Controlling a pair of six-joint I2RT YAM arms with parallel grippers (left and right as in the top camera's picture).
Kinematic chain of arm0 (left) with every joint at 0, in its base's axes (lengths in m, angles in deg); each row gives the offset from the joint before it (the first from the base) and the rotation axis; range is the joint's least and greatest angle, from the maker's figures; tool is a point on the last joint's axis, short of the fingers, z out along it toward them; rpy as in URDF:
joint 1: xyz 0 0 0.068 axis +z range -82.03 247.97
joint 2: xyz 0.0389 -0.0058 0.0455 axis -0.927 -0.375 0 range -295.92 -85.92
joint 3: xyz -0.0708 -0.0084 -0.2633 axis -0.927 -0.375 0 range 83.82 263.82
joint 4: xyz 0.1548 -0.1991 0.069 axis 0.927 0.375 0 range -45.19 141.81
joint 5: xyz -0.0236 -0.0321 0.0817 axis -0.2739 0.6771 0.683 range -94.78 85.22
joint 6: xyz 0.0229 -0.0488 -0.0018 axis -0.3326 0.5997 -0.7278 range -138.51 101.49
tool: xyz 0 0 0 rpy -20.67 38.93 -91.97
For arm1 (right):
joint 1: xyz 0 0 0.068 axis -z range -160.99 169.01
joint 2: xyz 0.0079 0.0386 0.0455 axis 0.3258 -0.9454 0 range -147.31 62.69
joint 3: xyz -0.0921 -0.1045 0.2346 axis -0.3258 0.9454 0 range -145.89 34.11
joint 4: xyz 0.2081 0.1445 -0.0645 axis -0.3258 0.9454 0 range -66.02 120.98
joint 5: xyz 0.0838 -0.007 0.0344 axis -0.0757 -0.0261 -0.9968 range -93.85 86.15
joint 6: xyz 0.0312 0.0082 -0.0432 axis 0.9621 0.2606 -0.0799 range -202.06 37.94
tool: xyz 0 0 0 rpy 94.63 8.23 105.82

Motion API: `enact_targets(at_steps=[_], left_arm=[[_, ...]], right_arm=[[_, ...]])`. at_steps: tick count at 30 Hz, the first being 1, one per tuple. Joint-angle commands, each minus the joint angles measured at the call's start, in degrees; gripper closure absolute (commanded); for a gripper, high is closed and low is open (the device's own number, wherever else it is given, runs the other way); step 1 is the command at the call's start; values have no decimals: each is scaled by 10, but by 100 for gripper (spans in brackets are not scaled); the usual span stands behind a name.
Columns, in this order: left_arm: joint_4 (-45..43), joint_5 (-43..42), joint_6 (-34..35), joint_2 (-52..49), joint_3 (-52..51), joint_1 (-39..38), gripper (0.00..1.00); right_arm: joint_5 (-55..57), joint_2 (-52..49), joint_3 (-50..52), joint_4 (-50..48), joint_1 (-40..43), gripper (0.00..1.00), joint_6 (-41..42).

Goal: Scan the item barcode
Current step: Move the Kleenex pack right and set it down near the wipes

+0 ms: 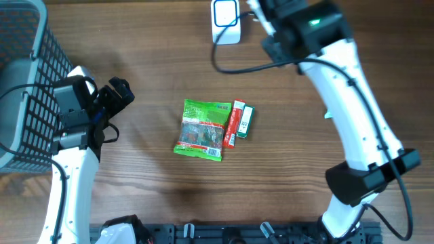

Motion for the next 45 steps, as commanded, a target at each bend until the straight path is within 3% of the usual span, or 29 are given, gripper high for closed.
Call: enact_targets(at_steps=[1, 6, 14, 15, 16, 18, 23, 26, 29, 33, 42, 45], left_arm=[[-1, 5, -9, -3, 4, 2, 0], [-1, 5, -9, -3, 4, 2, 0], [-2, 5, -9, -3, 4, 2, 0], [-1, 6, -9, -3, 4, 2, 0], [-1, 5, -9, -3, 4, 2, 0], [-1, 5, -9, -3, 4, 2, 0], [-2, 5, -9, -3, 4, 2, 0], [-2, 6, -9, -3, 4, 2, 0], [-2, 6, -9, -3, 4, 2, 0], [-2, 6, -9, -3, 4, 2, 0], [-2, 6, -9, -3, 4, 2, 0], [-2, 5, -9, -3, 4, 2, 0]], right_arm=[[-89, -21, 26, 47, 63, 96, 137], [-86, -21, 139, 32, 145, 96, 174], [-51, -22, 331, -104, 242, 92, 195], [-41, -21, 349, -122, 252, 87, 203], [-41, -21, 359, -134, 259, 75, 201], [-41, -22, 373, -146, 272, 40, 200], [-74, -21, 379, -168, 287, 16, 200], [-189, -21, 379, -193, 283, 7, 200], [-358, -21, 379, -212, 273, 5, 143], [-467, -21, 381, -219, 240, 0, 136], [-465, -22, 392, -259, 111, 0, 263], [-414, -22, 414, -282, 68, 0, 307]])
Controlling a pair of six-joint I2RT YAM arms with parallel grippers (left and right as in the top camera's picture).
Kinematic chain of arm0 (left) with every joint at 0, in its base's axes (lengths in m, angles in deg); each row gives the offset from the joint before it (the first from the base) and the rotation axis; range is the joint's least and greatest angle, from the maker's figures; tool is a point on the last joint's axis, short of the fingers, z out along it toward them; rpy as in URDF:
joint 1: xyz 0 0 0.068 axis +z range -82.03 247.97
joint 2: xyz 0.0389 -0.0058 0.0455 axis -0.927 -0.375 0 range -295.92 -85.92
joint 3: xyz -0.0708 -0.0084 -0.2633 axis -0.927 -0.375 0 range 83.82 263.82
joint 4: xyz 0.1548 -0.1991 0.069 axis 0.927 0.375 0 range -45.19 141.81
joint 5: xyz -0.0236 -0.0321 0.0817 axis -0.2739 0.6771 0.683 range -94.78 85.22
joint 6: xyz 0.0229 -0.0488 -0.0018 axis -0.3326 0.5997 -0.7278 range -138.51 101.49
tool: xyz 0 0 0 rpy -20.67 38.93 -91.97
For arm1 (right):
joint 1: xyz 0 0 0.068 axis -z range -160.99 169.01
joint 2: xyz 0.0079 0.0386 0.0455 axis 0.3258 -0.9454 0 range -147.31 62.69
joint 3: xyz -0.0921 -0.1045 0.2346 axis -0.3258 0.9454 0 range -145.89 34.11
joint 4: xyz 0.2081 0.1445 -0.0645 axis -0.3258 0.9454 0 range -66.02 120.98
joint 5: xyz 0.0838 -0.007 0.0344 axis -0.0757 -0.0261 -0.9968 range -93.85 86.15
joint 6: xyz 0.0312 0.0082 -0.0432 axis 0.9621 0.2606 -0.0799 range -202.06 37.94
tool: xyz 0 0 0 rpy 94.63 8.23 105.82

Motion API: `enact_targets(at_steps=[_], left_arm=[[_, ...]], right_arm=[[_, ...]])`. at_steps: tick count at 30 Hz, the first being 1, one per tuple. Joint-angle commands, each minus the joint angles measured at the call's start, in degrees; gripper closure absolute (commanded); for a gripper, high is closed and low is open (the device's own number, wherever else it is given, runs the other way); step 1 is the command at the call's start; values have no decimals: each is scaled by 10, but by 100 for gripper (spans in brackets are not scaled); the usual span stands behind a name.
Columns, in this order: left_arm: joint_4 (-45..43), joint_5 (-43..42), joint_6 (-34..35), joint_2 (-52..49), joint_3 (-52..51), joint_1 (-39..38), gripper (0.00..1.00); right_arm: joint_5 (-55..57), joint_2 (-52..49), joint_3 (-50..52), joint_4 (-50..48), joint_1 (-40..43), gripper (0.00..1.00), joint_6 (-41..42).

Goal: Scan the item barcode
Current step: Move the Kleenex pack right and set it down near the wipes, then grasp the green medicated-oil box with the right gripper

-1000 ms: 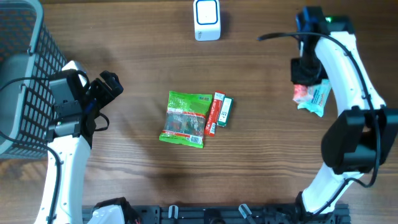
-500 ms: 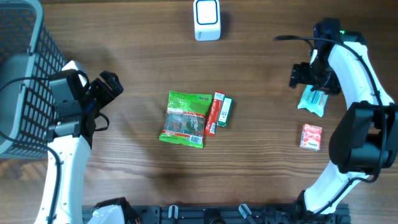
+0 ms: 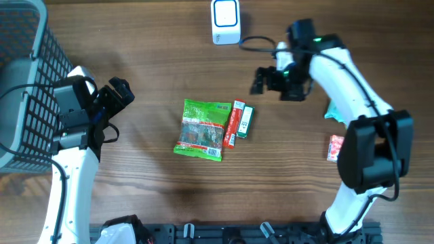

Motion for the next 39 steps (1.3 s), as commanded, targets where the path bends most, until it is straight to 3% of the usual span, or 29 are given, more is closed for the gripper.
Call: enact_targets(at_steps=[1, 4, 7, 11, 19, 24, 28, 33, 39], left_arm=[[-2, 6, -9, -3, 4, 2, 0], [-2, 5, -9, -3, 4, 2, 0], [-2, 5, -9, -3, 4, 2, 0], [-2, 5, -9, -3, 4, 2, 0], [-2, 6, -9, -3, 4, 2, 0], [-2, 6, -9, -3, 4, 2, 0], [-2, 5, -9, -3, 4, 2, 0], [-2, 5, -9, -3, 4, 2, 0], [-2, 5, -9, -3, 4, 2, 0]], right_arm=[[63, -1, 34, -18, -52, 0, 95], [134, -1, 71, -49, -90, 0, 154], [133, -1, 106, -94, -115, 2, 195], [133, -1, 145, -162, -138, 17, 226], [157, -1, 146, -193, -123, 36, 271], [155, -1, 161, -197, -136, 38, 295], [175, 0, 168, -188, -134, 40, 284], [187, 6, 163, -170, -91, 52, 194], [185, 7, 163, -157, -24, 52, 83]])
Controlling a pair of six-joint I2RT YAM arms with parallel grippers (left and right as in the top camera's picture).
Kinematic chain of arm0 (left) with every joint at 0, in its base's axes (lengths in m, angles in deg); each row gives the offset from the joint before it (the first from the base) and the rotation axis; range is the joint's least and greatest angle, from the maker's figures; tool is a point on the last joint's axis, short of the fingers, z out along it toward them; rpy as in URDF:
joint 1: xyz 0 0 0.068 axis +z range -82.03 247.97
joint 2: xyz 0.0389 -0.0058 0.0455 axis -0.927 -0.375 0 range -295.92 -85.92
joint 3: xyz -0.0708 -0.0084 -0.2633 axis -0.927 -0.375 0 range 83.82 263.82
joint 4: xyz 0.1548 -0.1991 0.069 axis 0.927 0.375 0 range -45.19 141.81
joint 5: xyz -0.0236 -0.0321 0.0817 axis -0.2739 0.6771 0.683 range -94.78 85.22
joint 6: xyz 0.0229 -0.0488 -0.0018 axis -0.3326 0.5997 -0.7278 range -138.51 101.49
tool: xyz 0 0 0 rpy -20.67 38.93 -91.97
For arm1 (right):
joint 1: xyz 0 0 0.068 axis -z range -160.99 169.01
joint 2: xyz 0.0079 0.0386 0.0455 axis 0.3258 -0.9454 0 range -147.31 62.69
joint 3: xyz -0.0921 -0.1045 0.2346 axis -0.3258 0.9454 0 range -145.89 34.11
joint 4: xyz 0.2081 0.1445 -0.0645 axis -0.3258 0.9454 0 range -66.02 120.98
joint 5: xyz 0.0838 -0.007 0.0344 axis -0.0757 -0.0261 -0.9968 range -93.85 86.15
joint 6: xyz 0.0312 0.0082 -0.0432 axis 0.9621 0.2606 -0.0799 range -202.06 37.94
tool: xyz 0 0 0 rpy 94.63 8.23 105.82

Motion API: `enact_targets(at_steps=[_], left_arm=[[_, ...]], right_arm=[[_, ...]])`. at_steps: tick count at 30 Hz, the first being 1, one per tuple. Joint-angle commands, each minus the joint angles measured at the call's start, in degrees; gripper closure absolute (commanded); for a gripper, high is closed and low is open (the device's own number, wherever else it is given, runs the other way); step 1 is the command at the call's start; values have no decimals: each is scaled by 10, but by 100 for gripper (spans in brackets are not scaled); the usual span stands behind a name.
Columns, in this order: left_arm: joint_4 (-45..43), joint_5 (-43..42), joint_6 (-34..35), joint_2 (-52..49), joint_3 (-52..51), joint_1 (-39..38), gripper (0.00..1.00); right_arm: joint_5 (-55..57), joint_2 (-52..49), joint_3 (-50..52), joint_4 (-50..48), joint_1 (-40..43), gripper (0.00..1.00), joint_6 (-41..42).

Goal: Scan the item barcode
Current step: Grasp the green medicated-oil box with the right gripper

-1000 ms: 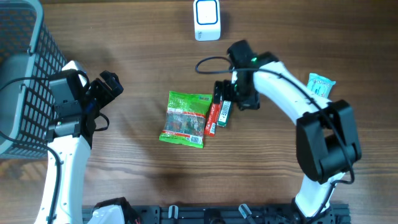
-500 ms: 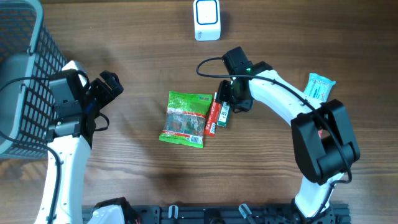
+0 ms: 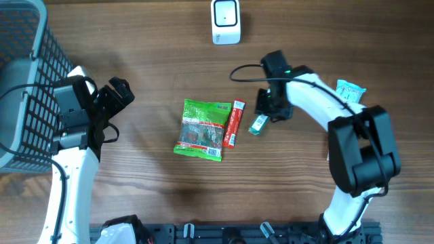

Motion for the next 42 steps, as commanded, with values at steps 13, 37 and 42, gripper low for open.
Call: enact_targets(at_steps=[13, 37, 42], left_arm=[[-1, 5, -9, -3, 4, 2, 0], [-1, 5, -9, -3, 4, 2, 0], [-1, 5, -9, -3, 4, 2, 0]], right_arm=[[-131, 7, 5, 68, 42, 29, -33], [80, 7, 43, 39, -45, 53, 82], [101, 7, 43, 57, -45, 67, 49]])
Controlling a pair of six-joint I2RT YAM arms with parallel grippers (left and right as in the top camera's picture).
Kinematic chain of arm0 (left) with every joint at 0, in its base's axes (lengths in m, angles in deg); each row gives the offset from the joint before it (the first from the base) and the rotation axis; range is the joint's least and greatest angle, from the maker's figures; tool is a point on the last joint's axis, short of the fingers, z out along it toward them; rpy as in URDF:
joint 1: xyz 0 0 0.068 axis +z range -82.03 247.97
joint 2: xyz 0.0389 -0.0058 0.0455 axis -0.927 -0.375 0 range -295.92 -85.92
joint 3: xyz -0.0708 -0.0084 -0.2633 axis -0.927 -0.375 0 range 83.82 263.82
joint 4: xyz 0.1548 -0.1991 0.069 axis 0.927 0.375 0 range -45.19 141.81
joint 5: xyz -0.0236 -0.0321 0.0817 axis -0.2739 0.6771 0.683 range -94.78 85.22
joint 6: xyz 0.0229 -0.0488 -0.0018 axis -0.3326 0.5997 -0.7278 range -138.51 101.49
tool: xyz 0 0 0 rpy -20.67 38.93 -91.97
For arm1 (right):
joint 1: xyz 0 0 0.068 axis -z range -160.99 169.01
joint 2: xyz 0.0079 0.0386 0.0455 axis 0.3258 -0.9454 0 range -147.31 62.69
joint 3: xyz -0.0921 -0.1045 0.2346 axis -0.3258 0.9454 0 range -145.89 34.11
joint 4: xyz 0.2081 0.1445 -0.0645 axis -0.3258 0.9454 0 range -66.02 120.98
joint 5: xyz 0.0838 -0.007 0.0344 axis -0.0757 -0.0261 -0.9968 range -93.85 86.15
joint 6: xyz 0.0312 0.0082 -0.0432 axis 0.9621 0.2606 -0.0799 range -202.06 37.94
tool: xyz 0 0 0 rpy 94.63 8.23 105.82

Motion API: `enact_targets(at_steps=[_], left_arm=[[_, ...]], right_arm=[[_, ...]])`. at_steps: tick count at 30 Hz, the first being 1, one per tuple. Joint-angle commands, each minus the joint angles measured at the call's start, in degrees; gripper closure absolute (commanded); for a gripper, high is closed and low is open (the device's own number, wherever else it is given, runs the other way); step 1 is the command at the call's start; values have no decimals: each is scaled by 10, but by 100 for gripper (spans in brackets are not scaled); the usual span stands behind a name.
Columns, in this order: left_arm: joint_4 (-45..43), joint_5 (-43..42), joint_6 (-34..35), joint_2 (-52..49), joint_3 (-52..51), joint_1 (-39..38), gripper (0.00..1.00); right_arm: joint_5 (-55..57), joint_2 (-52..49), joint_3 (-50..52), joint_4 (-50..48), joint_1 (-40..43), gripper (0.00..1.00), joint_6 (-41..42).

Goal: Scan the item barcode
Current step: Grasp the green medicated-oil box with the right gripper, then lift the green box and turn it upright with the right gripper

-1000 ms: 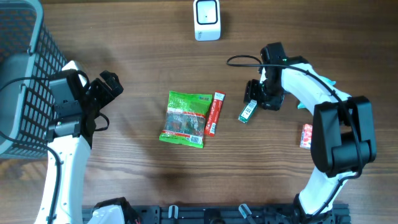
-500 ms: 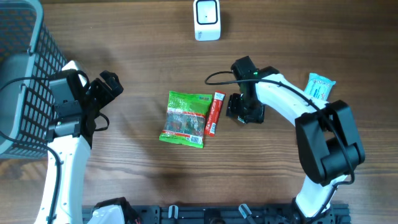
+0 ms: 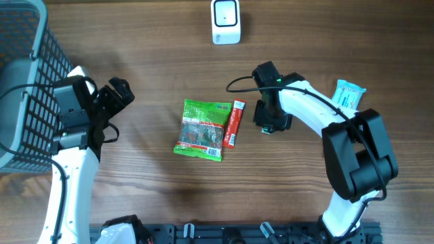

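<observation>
A small green box (image 3: 266,130) shows only as a sliver under my right gripper (image 3: 268,122), which looks shut on it, a little to the right of the red stick pack (image 3: 233,123). The white barcode scanner (image 3: 226,21) stands at the far edge of the table, well above the gripper. My left gripper (image 3: 119,91) hovers at the left, near the basket, holding nothing; its finger gap is not readable from above.
A green snack packet (image 3: 203,130) lies mid-table, touching the red stick pack. A teal packet (image 3: 348,94) lies at the right, beside the right arm. A dark wire basket (image 3: 24,74) fills the left edge. A black cable loops near the right wrist.
My right gripper has shifted slightly lower and to the right, and the small green box has gone with it, now mostly hidden beneath the fingers. The left arm has not moved.
First my right arm was up by the scanner, with the green box lying against the red stick pack. Then the gripper hung right of the items. Then it was at the box, which sat tilted and apart from the stick. Now the box is under the gripper, farther right.
</observation>
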Motion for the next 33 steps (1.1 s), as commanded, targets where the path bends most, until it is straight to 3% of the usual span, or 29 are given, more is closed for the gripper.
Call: enact_targets(at_steps=[1, 7, 11, 13, 15, 16, 17, 20, 22, 26, 30, 33], left_arm=[[-1, 6, -9, -3, 4, 2, 0], [-2, 5, -9, -3, 4, 2, 0], [-2, 5, -9, -3, 4, 2, 0], [-2, 6, -9, -3, 4, 2, 0], [-2, 5, -9, -3, 4, 2, 0], [-2, 5, -9, -3, 4, 2, 0], [-2, 5, -9, -3, 4, 2, 0], [-2, 5, -9, -3, 4, 2, 0], [-2, 5, -9, -3, 4, 2, 0], [-2, 6, -9, -3, 4, 2, 0], [-2, 5, -9, -3, 4, 2, 0], [-2, 5, -9, -3, 4, 2, 0]], right_arm=[[37, -5, 11, 17, 3, 67, -19], [35, -5, 11, 20, 3, 60, -16], [10, -3, 1, 34, 5, 78, -68], [-1, -1, -9, 47, 10, 78, -74], [-5, 5, -12, 49, 15, 71, -76], [-5, 5, -12, 49, 18, 53, -76], [-14, 5, -12, 50, 21, 43, -76], [-36, 3, -7, 50, 21, 41, -75], [-37, 3, -2, 48, 21, 45, -76], [-37, 3, 7, 49, 21, 72, -76], [-37, 3, 12, 49, 21, 78, -84], [-41, 3, 5, 56, 22, 96, -127]])
